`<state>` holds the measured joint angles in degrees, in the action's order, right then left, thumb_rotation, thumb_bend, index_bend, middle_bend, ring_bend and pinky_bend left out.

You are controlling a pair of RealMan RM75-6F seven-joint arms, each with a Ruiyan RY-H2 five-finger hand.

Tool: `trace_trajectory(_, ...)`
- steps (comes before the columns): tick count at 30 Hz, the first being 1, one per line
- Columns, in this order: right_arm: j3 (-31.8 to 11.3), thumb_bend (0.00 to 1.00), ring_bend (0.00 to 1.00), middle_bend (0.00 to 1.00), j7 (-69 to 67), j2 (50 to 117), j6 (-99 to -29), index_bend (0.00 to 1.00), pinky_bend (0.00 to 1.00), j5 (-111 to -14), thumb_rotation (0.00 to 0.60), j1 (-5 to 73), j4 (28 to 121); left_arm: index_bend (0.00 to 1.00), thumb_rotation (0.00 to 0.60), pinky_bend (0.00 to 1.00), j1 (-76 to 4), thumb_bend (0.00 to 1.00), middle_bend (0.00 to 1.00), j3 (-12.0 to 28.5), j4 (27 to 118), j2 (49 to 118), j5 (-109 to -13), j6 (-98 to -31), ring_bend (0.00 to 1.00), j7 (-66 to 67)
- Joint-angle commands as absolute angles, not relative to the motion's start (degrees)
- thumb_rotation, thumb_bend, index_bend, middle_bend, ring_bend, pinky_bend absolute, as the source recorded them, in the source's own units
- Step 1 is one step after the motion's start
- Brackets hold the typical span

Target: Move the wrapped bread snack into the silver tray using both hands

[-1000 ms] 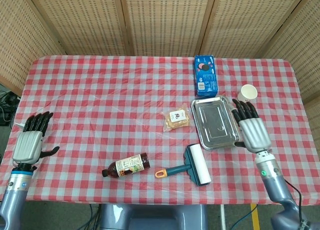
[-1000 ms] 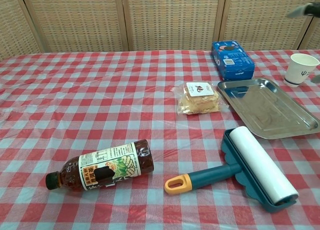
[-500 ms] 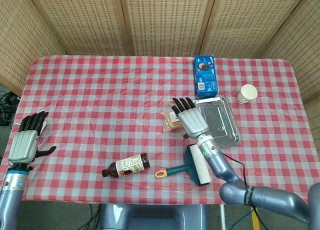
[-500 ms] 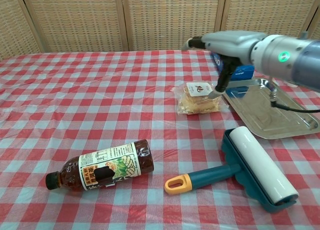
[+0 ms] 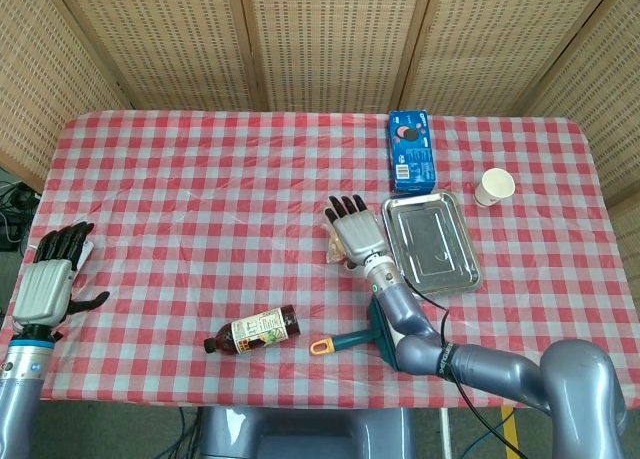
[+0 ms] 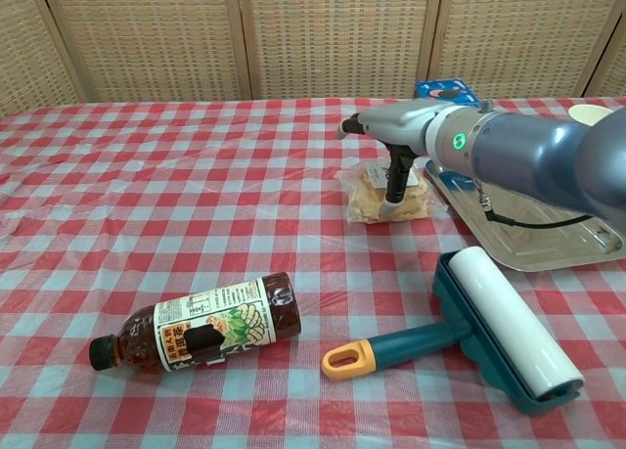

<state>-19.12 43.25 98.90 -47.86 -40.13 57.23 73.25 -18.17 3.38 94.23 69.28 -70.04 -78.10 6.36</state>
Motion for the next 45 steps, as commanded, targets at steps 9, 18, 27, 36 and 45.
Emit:
trace_trajectory(9,-17.6,0.06,0.02,0.07,39.7,103.1,-44.0,0.23,0.12,-36.9,0.6,59.1,63.7,0.0,0.6,0.0,-17.9,0.16,0.0,4.3,94.0,69.9,-70.0,-77.6,0.0,7.5)
trace_trajectory(18,-16.7,0.13,0.29,0.34,31.2,106.8,-46.3,0.47,0.36,-46.4,0.6,58.6,57.6,0.0,0.6,0.0,-17.3,0.16,0.0,5.5,93.9,70.2,-69.7,-77.9,0.0,7.6)
trace_trajectory(27,-17.0,0.13,0.3,0.34,28.6,103.3,-51.2,0.46,0.4,-51.9,0.6,56.9,63.2,0.0,0.6,0.0,-16.7,0.16,0.0,6.2,93.9,70.4,-70.2,-78.3,0.0,8.6)
trace_trajectory(36,-16.9,0.13,0.29,0.32,33.1,95.9,-54.8,0.46,0.4,-49.5,0.6,53.9,70.7,0.0,0.6,0.0,-16.5,0.17,0.0,6.6,94.3,70.2,-70.4,-77.6,0.0,8.9)
trace_trajectory(45,-16.1,0.13,0.29,0.33,32.2,91.7,-55.8,0.49,0.4,-47.6,0.6,50.6,72.3,0.0,0.6,0.0,-16.2,0.17,0.0,6.9,94.5,70.2,-70.6,-77.5,0.0,9.1)
